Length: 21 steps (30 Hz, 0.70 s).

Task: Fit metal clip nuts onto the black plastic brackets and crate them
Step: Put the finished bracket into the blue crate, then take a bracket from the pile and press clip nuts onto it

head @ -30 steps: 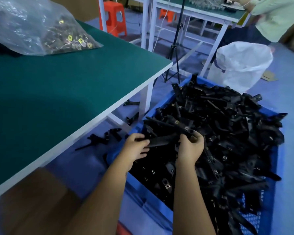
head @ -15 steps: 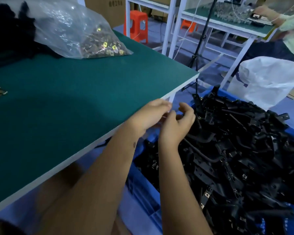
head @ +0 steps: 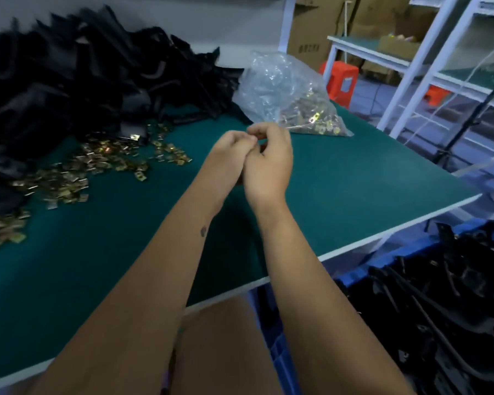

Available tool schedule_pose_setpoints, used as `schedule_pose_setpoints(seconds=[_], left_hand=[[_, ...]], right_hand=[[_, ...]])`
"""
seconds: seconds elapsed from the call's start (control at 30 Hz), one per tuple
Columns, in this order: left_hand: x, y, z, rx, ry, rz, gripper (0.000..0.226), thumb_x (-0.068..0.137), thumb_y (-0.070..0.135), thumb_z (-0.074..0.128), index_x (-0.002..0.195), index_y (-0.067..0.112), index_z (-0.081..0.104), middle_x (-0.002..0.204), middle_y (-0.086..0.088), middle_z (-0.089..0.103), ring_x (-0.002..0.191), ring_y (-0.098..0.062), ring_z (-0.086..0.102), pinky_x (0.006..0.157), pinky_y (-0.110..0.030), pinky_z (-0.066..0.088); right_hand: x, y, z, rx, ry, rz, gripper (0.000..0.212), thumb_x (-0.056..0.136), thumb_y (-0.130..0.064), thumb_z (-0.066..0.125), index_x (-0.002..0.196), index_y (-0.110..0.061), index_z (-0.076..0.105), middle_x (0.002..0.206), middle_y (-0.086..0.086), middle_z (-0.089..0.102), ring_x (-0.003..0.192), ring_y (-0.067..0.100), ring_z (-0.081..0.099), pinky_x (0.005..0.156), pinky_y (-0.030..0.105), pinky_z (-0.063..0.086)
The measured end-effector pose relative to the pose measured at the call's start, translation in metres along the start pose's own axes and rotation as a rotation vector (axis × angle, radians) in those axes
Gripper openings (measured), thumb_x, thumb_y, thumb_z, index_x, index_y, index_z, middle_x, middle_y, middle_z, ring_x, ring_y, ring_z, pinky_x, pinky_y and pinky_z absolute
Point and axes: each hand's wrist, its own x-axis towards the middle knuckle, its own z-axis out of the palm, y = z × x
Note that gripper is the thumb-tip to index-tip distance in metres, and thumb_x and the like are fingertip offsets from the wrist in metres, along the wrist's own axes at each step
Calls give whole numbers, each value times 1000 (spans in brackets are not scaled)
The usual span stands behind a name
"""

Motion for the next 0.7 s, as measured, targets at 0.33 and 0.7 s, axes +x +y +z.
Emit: schedule_pose_setpoints(seconds=[0.33, 0.7], left_hand=[[1, -36, -120, 256, 463, 64, 18, 102, 27, 44, 106, 21, 60, 88, 10, 63, 83, -8, 60, 75, -31, 47], [23, -43, -135, 223, 751, 35, 13, 97, 23, 50, 108, 27, 46, 93, 10, 59, 85, -12, 59, 76, -38, 50]], right_hand=[[-25, -10, 125, -223, -452, -222, 15, 89, -16, 54, 101, -18, 62, 99, -5, 53, 95, 18, 52, 68, 31, 37], [7, 1, 170, -625, -788, -172, 50, 102, -38, 36, 151, -38, 26, 148, 14, 38, 134, 33, 31, 110, 47, 23]])
